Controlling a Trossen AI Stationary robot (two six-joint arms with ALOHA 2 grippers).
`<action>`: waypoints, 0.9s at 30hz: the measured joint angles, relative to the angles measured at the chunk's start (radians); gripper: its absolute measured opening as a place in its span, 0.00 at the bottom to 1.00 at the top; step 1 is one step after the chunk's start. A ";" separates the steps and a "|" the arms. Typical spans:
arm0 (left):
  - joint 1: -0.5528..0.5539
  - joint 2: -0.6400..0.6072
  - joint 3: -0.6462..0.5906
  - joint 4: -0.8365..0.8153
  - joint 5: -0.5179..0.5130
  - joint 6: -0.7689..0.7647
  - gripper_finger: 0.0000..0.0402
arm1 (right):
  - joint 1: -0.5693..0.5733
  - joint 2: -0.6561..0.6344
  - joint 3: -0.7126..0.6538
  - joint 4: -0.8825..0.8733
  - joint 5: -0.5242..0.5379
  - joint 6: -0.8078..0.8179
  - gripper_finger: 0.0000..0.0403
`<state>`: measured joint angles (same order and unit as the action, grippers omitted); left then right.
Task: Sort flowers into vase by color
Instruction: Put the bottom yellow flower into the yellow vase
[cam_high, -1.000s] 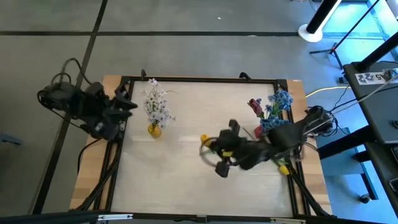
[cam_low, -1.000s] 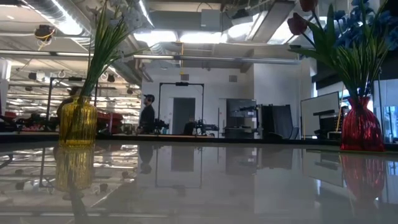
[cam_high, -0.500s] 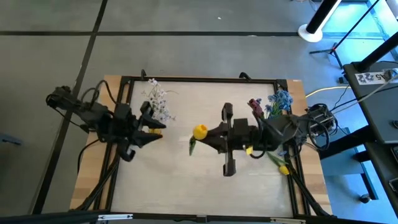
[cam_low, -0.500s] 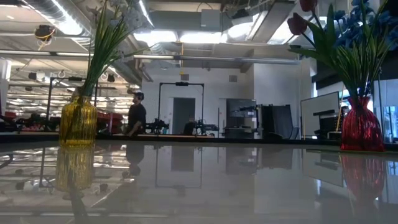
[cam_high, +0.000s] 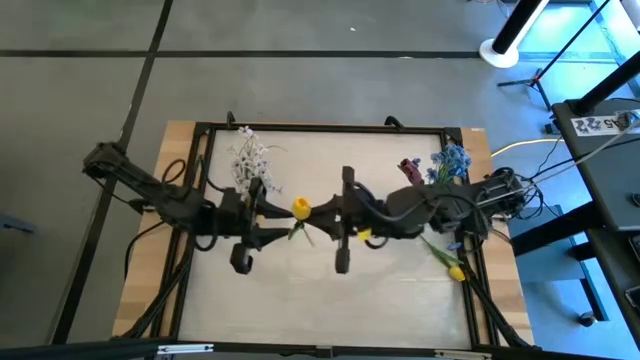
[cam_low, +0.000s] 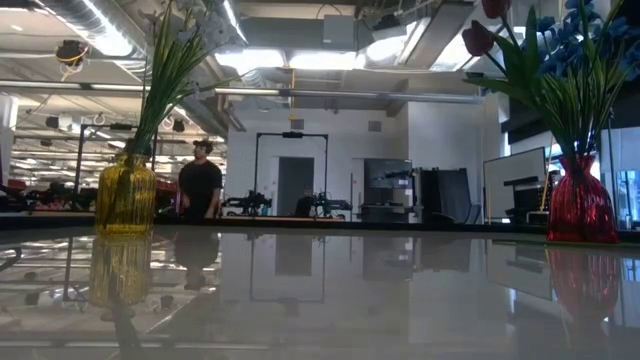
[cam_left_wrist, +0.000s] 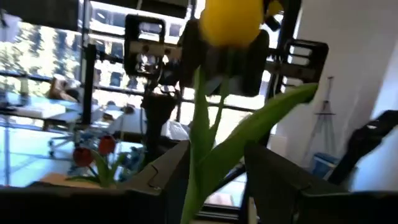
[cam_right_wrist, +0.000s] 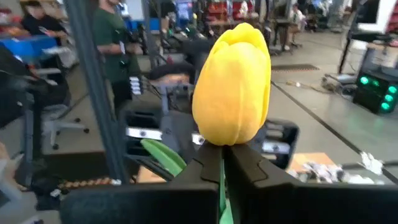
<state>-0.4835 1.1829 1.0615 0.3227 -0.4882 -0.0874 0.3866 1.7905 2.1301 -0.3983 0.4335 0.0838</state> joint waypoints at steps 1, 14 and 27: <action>0.005 0.008 0.000 0.011 -0.007 0.014 0.37 | -0.002 0.003 0.000 -0.002 0.000 0.013 0.01; 0.034 0.040 0.000 0.002 -0.158 0.043 0.37 | -0.035 0.045 0.000 0.017 -0.008 0.052 0.01; 0.003 0.040 0.000 -0.003 -0.260 0.189 0.02 | -0.034 0.045 0.000 -0.022 0.008 0.069 0.14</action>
<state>-0.4807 1.2228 1.0615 0.3201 -0.7480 0.1020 0.3523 1.8355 2.1304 -0.4202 0.4419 0.1528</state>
